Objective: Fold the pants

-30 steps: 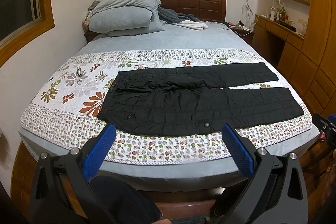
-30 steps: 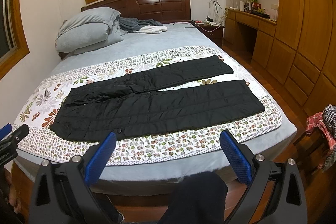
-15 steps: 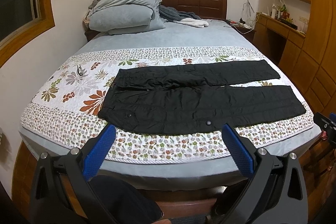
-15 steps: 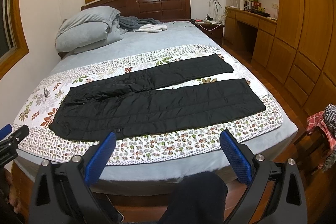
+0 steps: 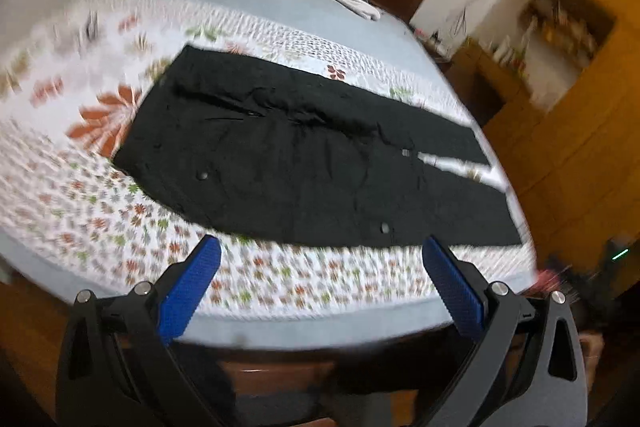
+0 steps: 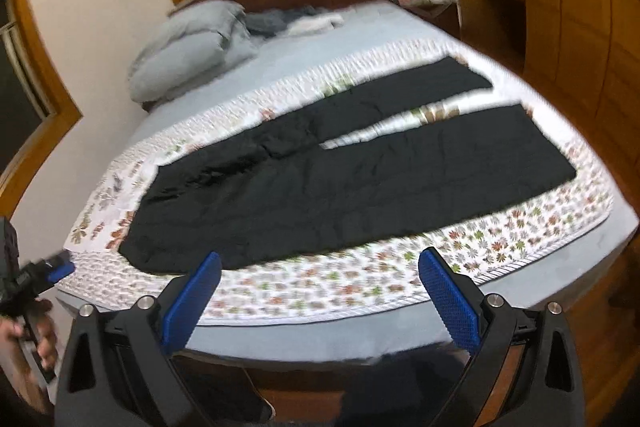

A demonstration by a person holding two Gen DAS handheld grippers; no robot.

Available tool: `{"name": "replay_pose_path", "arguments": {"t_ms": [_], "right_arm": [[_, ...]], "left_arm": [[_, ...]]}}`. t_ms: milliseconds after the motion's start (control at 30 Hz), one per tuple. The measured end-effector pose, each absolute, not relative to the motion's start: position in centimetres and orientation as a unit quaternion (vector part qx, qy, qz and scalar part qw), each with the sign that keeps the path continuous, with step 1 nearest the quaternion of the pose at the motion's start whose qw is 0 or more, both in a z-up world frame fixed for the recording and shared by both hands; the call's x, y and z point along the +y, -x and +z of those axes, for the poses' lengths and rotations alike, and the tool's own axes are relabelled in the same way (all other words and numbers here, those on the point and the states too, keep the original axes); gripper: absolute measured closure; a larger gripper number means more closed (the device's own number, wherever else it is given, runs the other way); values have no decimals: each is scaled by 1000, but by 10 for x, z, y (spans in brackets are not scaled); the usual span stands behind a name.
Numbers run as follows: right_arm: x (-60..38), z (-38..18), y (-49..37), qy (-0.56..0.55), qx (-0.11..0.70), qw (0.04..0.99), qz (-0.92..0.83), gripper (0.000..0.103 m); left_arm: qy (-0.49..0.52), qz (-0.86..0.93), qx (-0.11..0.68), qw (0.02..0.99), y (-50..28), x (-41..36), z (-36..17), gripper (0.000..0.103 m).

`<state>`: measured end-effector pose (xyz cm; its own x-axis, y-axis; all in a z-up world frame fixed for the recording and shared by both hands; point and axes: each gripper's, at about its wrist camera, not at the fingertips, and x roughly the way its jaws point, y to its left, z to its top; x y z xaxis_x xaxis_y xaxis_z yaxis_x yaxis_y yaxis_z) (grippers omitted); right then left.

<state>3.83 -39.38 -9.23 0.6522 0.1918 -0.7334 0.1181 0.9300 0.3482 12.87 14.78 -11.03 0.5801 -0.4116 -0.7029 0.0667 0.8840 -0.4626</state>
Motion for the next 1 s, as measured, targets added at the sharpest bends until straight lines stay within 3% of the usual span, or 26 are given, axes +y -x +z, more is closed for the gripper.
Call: {"name": "replay_pose_path", "arguments": {"t_ms": [300,500,800,833,900,933,967,1000], "right_arm": [[-489,-185,-87,-318,459,829,5,3],[-517,-210,-92,-351,464,814,0,3],[-552,-216,-99,-391,434,812,10,3],[-559,-217,-99,-402,430,808,11,3],[-577,-220,-97,-429,418,801,7,3],[-587,-222,-95,-442,411,797,7,3],[-599,-225,-92,-459,401,793,0,3],[-606,-227,-89,-473,394,788,-5,6]], "left_arm": [[330,-62,516,788,-225,277,-212,3],[346,-47,541,765,-252,291,-252,3],[390,-51,520,758,-274,287,-266,4],[386,-49,519,761,-276,285,-267,8],[373,-30,523,766,-278,284,-270,29],[369,-19,525,767,-278,284,-271,62],[384,-25,523,761,-277,286,-275,71],[395,-28,519,757,-275,289,-277,73]]}}
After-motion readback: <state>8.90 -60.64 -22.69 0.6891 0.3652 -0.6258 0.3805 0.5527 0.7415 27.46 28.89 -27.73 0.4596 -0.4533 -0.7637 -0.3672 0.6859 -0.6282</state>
